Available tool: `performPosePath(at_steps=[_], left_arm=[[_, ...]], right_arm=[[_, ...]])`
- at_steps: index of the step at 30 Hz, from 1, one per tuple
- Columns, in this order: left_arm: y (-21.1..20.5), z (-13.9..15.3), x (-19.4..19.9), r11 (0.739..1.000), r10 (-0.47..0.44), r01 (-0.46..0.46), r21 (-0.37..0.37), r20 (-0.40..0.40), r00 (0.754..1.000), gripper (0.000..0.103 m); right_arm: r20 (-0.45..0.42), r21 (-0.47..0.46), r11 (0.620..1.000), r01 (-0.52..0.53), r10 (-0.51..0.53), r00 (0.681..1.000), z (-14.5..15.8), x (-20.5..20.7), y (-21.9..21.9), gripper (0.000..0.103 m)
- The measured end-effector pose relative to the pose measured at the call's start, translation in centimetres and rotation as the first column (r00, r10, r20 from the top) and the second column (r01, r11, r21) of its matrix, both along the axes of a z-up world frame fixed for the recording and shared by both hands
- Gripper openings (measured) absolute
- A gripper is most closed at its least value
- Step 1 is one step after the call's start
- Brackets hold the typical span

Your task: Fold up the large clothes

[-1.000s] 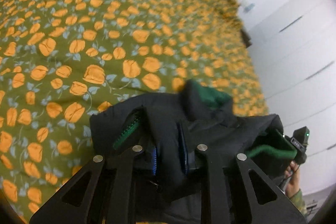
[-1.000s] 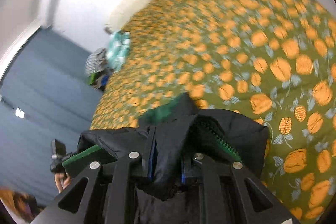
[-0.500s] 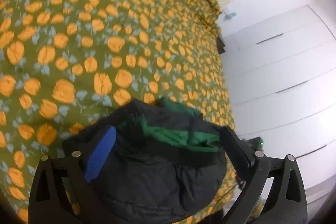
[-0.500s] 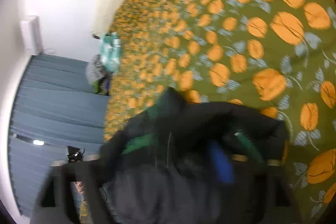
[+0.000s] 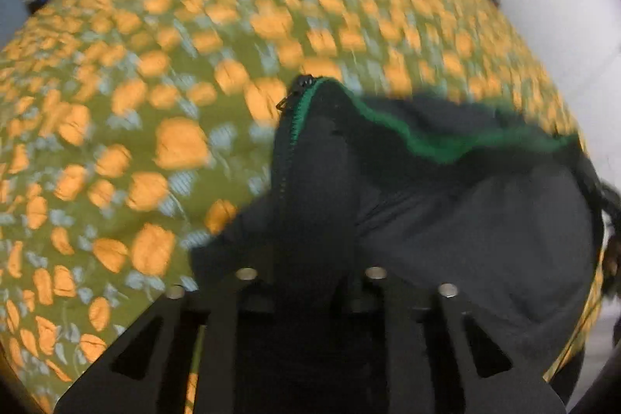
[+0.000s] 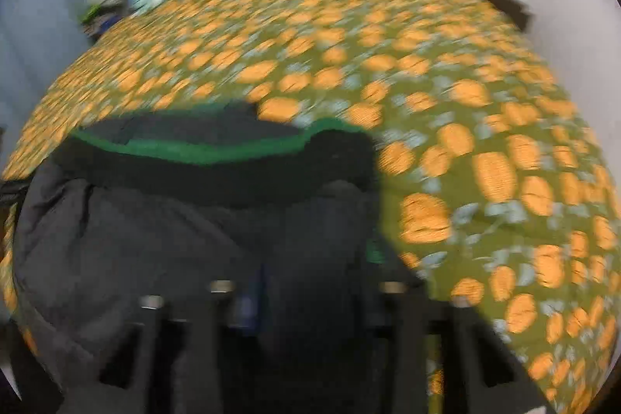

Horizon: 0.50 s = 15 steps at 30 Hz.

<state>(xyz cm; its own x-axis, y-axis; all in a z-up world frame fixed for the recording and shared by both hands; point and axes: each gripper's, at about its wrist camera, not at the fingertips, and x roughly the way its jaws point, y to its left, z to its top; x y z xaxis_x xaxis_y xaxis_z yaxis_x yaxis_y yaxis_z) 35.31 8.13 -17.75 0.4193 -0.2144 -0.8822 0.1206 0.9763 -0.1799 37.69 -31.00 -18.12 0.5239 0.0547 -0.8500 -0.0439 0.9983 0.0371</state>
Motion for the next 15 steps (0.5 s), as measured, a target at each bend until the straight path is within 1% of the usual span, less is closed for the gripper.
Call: performPosePath(at_steps=[2, 3, 4, 5, 7, 8, 9, 11, 12, 13, 14, 15], left_arm=[[1.0, 1.0, 0.2, 0.996, 0.058, -0.056, -0.063, 0.041, 0.997, 0.016], [1.5, 1.0, 0.3, 0.992, 0.095, -0.09, -0.089, 0.054, 0.994, 0.016], [1.6, 0.5, 0.4, 0.99, 0.111, -0.106, -0.09, 0.055, 0.992, 0.016], [1.4, -0.6, 0.8, 0.989, 0.129, -0.126, -0.072, 0.044, 0.991, 0.016], [0.7, -3.4, 1.4, 0.991, 0.13, -0.129, -0.016, 0.016, 0.991, 0.018], [0.4, -4.7, 1.6, 0.992, 0.127, -0.127, 0.005, 0.008, 0.992, 0.022], [0.3, -5.5, 1.5, 0.992, 0.126, -0.127, 0.021, 0.016, 0.992, 0.026], [0.2, -5.8, 1.5, 0.99, 0.135, -0.136, 0.028, 0.032, 0.99, 0.027], [0.2, -5.9, 1.7, 0.99, 0.134, -0.135, 0.034, 0.033, 0.99, 0.031], [0.3, -6.0, 1.7, 0.99, 0.132, -0.133, 0.042, 0.033, 0.991, 0.035], [0.5, -6.0, 1.8, 0.989, 0.137, -0.139, 0.055, 0.033, 0.99, 0.045], [0.6, -5.6, 1.7, 0.987, 0.146, -0.148, 0.065, 0.033, 0.989, 0.051]], right_arm=[[0.086, 0.007, 0.999, 0.05, -0.05, 0.995, 1.8, 0.0, -0.4, 0.021], [0.114, 0.035, 0.996, 0.076, -0.08, 0.99, 2.2, 0.1, -0.7, 0.021], [0.12, 0.049, 0.994, 0.095, -0.1, 0.988, 2.1, 0.3, -0.9, 0.021], [0.111, 0.054, 0.993, 0.108, -0.113, 0.987, 1.6, 0.8, -1.0, 0.021], [0.066, 0.015, 0.994, 0.109, -0.109, 0.992, -1.4, 2.0, -0.4, 0.021], [0.036, 0.011, 0.994, 0.106, -0.107, 0.994, -2.8, 2.3, -0.2, 0.022], [0.013, 0.008, 0.995, 0.104, -0.104, 0.994, -4.3, 2.5, 0.1, 0.022], [0.033, -0.019, 0.995, 0.102, -0.101, 0.994, -5.2, 2.4, 0.7, 0.023], [0.035, -0.023, 0.995, 0.097, -0.096, 0.995, -5.4, 2.4, 0.8, 0.024], [0.022, -0.014, 0.996, 0.088, -0.088, 0.996, -5.7, 2.6, 0.7, 0.028], [0.013, 0.007, 0.996, 0.085, -0.085, 0.996, -5.8, 2.7, 0.4, 0.029], [0.013, 0.029, 0.996, 0.084, -0.084, 0.996, -5.5, 2.6, 0.0, 0.03]])
